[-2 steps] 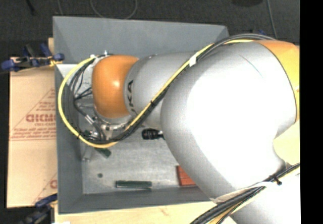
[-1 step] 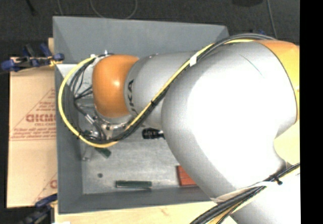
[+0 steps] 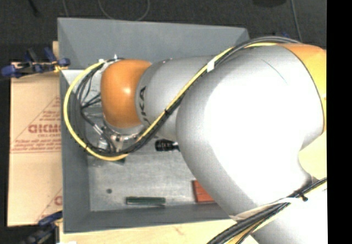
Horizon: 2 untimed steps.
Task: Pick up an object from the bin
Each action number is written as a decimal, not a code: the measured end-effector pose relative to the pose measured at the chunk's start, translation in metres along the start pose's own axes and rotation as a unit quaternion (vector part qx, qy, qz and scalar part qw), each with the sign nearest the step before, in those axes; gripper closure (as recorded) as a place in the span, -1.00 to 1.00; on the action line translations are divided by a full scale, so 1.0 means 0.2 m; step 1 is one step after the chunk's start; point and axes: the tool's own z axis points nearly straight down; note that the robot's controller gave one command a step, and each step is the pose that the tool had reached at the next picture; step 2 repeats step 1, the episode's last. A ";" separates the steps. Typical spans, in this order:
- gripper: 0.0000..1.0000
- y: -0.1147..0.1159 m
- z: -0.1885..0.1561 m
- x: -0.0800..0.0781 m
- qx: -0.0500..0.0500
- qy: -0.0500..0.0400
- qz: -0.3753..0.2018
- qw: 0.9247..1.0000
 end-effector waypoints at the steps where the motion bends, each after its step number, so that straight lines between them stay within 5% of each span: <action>1: 1.00 0.00 -0.56 -0.02 -0.004 -0.003 -0.002 1.000; 2: 1.00 0.00 -0.56 -0.02 -0.004 -0.003 -0.002 1.000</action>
Offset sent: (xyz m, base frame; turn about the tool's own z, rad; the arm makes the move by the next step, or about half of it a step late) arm 0.0000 0.0001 0.1068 0.0000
